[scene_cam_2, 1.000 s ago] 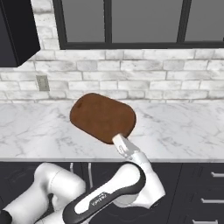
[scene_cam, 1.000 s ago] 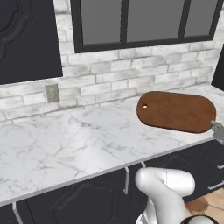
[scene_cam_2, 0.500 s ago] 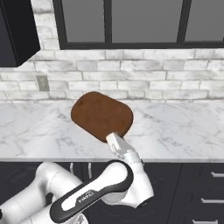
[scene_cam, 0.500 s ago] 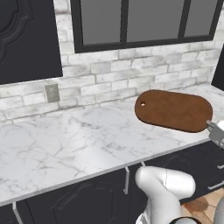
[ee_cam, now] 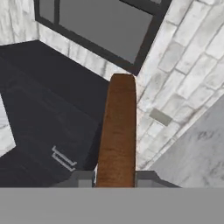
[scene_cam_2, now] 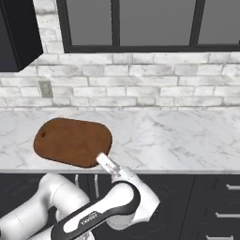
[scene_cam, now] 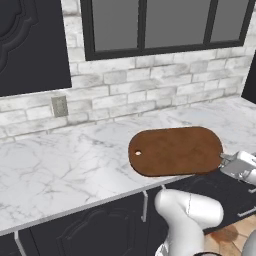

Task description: Move the cutting board and knife to the sink. Then move spray from the cabinet to the counter.

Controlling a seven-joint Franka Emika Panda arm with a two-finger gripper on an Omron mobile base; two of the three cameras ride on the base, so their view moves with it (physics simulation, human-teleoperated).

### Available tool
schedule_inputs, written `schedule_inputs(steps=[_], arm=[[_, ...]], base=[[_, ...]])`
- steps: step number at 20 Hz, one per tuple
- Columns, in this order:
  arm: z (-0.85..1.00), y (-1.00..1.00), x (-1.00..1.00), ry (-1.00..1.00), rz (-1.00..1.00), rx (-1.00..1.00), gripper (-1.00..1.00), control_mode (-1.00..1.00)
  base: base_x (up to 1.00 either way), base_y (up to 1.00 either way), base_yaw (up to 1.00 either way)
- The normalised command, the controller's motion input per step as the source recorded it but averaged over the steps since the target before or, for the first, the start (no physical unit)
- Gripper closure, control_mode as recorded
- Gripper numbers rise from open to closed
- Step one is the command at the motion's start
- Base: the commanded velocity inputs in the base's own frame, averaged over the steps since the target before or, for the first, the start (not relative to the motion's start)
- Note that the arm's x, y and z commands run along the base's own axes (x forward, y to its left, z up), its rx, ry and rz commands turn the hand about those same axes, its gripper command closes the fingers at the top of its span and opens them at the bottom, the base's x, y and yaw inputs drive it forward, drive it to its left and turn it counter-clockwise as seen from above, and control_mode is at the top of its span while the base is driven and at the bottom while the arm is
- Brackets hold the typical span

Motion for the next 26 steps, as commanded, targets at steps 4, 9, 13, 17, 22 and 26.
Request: schedule_inputs(steps=[4, 9, 13, 17, 22, 26], arm=[[-0.30, 0.65, -0.16, 0.09, 0.78, 0.00, 1.00, -1.00], [0.10, 0.42, 0.56, -0.21, -0.07, 0.02, 1.00, -1.00], [0.37, 0.13, 0.36, -0.37, -0.53, 0.24, 1.00, -1.00], [0.26, 0.00, 0.09, -0.31, -0.56, 0.26, 1.00, -1.00], [0.04, 0.00, 0.00, -0.04, -0.11, 0.03, 1.00, -1.00], [0.00, 0.00, 0.00, 0.00, 0.00, 0.00, 1.00, -1.00]], base=[[0.00, 0.00, 0.00], [0.00, 0.00, 0.00], [0.00, 0.00, 0.00], [0.00, 0.00, 0.00], [0.00, 0.00, 0.00], [0.00, 0.00, 0.00]])
